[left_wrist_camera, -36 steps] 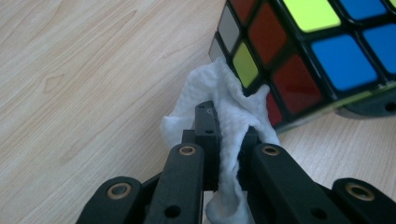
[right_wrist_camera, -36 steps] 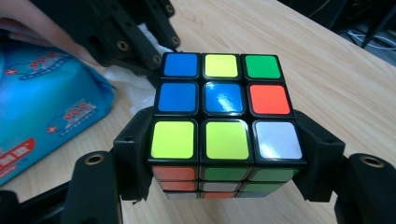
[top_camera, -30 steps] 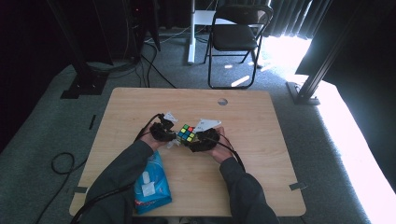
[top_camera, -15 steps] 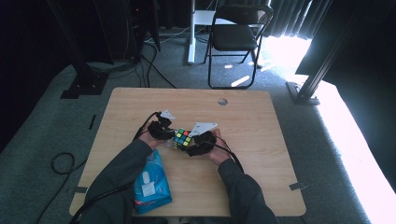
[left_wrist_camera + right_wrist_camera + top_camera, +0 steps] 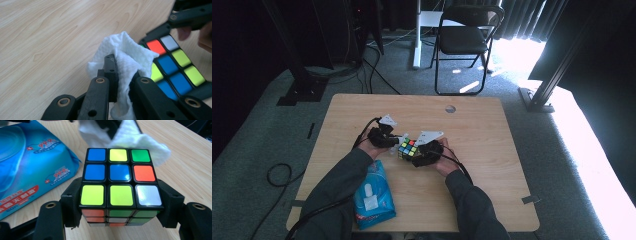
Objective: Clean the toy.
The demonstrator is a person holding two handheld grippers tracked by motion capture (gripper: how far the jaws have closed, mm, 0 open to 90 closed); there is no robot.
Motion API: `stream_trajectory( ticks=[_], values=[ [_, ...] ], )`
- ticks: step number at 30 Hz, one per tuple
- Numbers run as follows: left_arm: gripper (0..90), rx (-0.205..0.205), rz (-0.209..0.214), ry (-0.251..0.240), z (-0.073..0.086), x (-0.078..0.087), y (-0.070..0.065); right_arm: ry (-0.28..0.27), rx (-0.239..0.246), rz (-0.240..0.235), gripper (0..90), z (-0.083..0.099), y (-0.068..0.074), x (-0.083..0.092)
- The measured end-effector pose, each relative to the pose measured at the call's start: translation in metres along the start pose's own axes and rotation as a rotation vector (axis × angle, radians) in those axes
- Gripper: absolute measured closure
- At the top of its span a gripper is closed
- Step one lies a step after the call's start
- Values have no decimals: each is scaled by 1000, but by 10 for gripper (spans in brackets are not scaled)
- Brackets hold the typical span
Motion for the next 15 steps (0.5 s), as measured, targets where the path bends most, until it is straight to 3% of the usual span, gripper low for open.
stream_trajectory(
  ticks=[7, 15],
  values=[
    [861, -5, 23, 5, 4, 0, -3, -4, -28, 30, 343, 1, -8, 3],
    [861, -8, 15, 41, 11, -10, -1, -28, -37, 48, 343, -4, -12, 9]
  ],
)
Point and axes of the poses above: each handheld gripper's, and its own axes: x roughly backward along the jaws, z roughly out of its underside, y roughly to its left, the point moved 8 cm from there along -x, roughly forward along the jaws, and after that the axes turned 3 degrees about y, right-handed, at the moved point
